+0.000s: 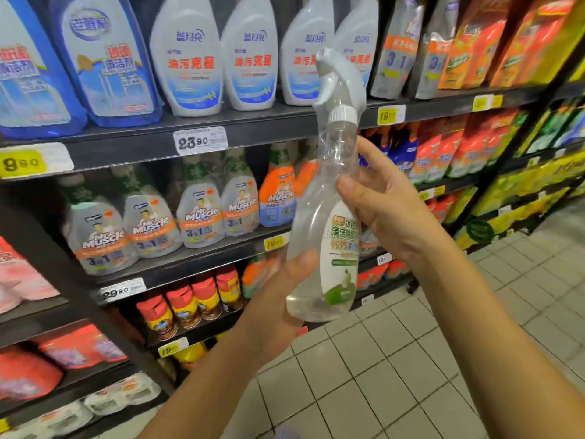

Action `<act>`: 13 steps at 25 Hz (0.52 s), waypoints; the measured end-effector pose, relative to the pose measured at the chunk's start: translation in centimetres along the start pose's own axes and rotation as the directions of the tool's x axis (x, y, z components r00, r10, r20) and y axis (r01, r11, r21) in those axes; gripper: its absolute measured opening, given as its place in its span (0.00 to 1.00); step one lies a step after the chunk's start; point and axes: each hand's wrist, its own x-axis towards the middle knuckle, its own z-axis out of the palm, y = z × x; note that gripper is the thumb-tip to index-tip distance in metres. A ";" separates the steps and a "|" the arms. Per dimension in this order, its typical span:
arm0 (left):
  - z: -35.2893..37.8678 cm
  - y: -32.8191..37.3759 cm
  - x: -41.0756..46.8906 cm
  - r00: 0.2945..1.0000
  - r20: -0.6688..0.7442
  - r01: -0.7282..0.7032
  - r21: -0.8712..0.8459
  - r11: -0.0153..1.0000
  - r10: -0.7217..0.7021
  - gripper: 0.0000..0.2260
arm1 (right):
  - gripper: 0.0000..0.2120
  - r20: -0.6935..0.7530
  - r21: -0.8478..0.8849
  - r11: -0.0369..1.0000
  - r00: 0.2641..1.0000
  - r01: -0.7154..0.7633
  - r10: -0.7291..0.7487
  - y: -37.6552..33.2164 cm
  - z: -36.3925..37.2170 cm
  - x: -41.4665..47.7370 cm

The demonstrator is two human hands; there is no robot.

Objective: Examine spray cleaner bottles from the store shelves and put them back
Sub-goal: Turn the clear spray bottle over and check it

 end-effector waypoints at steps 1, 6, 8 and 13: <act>0.1 -0.3 0.3 0.999 0.037 0.005 0.000 1.000 -0.005 0.20 | 0.29 -0.068 0.003 1.000 0.998 0.002 -0.001 0.2 -0.5 -0.5; -0.8 -0.4 1.0 0.988 -0.006 0.154 0.102 0.983 -0.154 0.45 | 0.33 -0.429 0.066 0.995 0.903 0.069 -0.034 2.0 0.2 -3.7; -2.2 -0.7 0.7 0.981 0.075 0.169 0.137 0.976 -0.180 0.49 | 0.28 -0.541 0.058 0.994 0.839 0.097 -0.051 2.7 1.4 -5.7; -3.2 -2.3 -1.2 0.913 0.313 0.169 0.291 0.942 -0.260 0.36 | 0.25 -0.790 0.040 0.991 0.612 0.128 -0.047 4.0 4.7 -12.5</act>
